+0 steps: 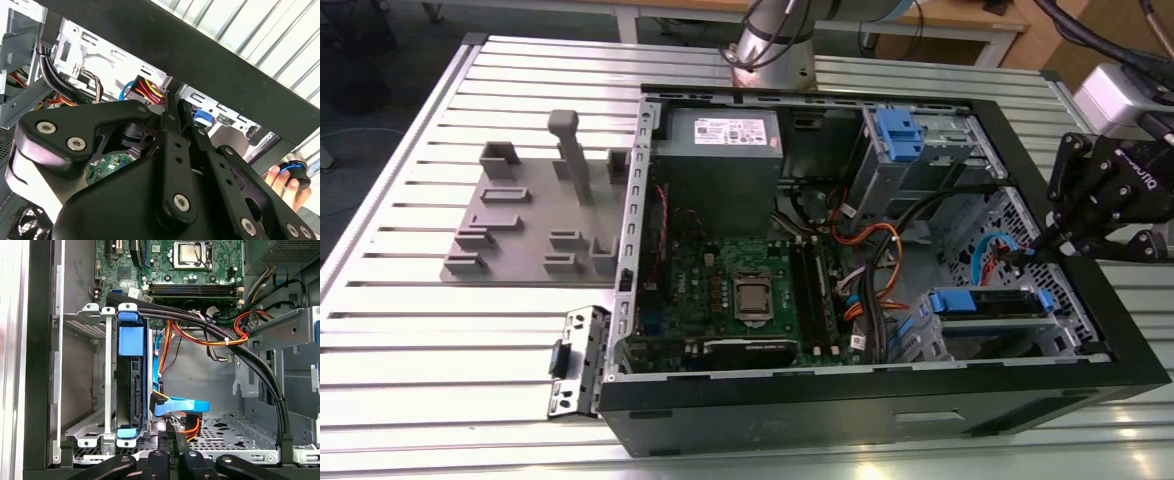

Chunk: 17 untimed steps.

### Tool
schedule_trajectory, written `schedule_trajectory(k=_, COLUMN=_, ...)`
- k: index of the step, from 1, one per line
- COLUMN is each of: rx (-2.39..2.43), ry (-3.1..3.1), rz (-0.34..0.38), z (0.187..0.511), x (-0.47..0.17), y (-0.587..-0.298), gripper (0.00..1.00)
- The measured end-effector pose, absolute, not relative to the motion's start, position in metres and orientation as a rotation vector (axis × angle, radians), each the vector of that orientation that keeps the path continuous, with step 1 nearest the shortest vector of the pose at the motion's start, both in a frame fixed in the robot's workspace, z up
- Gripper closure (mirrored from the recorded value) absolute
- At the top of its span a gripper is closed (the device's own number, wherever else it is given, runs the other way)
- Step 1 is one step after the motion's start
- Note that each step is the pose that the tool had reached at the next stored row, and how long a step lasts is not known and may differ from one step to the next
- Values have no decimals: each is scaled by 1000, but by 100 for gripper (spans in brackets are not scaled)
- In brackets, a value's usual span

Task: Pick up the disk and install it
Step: 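Insert the first disk wire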

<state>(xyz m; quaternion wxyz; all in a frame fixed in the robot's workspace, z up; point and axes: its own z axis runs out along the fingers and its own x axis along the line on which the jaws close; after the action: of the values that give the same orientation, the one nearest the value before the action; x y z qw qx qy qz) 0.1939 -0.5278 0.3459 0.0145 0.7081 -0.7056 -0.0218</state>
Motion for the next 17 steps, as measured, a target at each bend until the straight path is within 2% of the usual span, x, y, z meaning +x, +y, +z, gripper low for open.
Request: schedule_trajectory(k=17, rx=2213, ry=-2187, rz=-67, z=342, x=176, y=-555, gripper=83)
